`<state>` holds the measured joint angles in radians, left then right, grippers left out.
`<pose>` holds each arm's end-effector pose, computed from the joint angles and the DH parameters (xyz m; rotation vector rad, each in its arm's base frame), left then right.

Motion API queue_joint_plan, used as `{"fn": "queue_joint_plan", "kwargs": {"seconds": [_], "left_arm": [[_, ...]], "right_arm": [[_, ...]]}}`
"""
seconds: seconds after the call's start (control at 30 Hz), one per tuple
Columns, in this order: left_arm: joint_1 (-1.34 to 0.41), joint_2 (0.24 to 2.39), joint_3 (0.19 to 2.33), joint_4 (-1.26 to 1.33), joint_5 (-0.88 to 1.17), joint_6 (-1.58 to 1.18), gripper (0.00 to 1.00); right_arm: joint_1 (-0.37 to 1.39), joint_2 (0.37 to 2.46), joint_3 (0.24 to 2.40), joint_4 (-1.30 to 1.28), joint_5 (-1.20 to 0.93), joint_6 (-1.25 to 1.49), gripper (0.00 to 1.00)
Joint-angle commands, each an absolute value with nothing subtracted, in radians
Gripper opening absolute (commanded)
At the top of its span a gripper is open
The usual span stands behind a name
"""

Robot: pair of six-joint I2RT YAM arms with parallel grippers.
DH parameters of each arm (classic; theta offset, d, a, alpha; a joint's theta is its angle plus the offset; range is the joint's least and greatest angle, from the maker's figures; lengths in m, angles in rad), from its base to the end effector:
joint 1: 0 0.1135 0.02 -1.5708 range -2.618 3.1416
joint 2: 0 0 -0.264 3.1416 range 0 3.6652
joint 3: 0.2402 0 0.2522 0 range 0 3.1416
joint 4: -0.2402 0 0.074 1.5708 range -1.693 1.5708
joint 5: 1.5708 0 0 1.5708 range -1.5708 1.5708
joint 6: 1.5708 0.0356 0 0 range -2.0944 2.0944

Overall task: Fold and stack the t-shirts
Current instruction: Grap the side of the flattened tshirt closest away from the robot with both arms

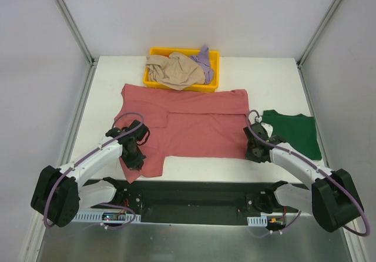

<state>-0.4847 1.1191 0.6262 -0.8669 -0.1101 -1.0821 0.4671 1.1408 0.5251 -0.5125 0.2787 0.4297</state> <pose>0.1539 -0.0766 0.1810 -0.8735 2.7790 -0.1040 0.1749 0.0772 0.1632 0.0337 2.6254 -0.0757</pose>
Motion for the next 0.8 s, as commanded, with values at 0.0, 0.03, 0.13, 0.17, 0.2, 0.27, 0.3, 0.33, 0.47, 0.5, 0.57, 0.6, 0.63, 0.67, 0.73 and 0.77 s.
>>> {"fn": "queue_joint_plan", "kwargs": {"seconds": [0.0, 0.03, 0.13, 0.17, 0.2, 0.27, 0.3, 0.33, 0.47, 0.5, 0.57, 0.6, 0.63, 0.67, 0.73, 0.77], "left_arm": [[-0.480, 1.101, 0.669, -0.920, -0.176, -1.062, 0.00], [-0.477, 1.106, 0.686, -0.922, -0.184, -1.048, 0.00], [-0.476, 1.130, 0.741, -0.917, -0.209, -1.029, 0.00], [-0.476, 1.141, 0.759, -0.914, -0.215, -1.020, 0.00], [-0.476, 1.150, 0.784, -0.908, -0.222, -1.005, 0.00], [-0.471, 1.173, 0.834, -0.896, -0.238, -0.965, 0.00], [-0.468, 1.193, 0.865, -0.894, -0.241, -0.942, 0.00], [-0.463, 1.213, 0.896, -0.888, -0.244, -0.921, 0.00], [-0.436, 1.331, 1.000, -0.880, -0.261, -0.842, 0.00], [-0.424, 1.357, 1.024, -0.881, -0.250, -0.825, 0.00], [-0.402, 1.400, 1.064, -0.871, -0.230, -0.802, 0.00], [-0.393, 1.419, 1.083, -0.861, -0.224, -0.790, 0.00], [-0.382, 1.430, 1.097, -0.848, -0.218, -0.781, 0.00], [-0.373, 1.443, 1.113, -0.836, -0.209, -0.775, 0.00], [-0.361, 1.463, 1.147, -0.824, -0.206, -0.759, 0.00], [-0.356, 1.474, 1.166, -0.819, -0.216, -0.752, 0.00]], "right_arm": [[0.462, 1.117, 0.503, -0.497, 0.250, 0.407, 0.13], [0.463, 1.112, 0.509, -0.497, 0.250, 0.396, 0.09], [0.460, 1.115, 0.540, -0.503, 0.239, 0.359, 0.01], [0.460, 1.118, 0.551, -0.505, 0.230, 0.347, 0.00], [0.454, 1.123, 0.560, -0.500, 0.209, 0.336, 0.00], [0.446, 1.131, 0.581, -0.502, 0.161, 0.327, 0.00], [0.442, 1.128, 0.594, -0.506, 0.153, 0.324, 0.00], [0.436, 1.124, 0.609, -0.512, 0.150, 0.322, 0.00], [0.396, 1.115, 0.655, -0.517, 0.104, 0.287, 0.01], [0.387, 1.120, 0.667, -0.518, 0.094, 0.278, 0.00], [0.367, 1.137, 0.699, -0.520, 0.077, 0.258, 0.00], [0.358, 1.149, 0.716, -0.519, 0.066, 0.250, 0.00], [0.350, 1.161, 0.730, -0.522, 0.055, 0.239, 0.01], [0.344, 1.172, 0.744, -0.522, 0.049, 0.232, 0.00], [0.328, 1.193, 0.770, -0.522, 0.045, 0.216, 0.00], [0.321, 1.207, 0.788, -0.522, 0.040, 0.210, 0.00]]}}
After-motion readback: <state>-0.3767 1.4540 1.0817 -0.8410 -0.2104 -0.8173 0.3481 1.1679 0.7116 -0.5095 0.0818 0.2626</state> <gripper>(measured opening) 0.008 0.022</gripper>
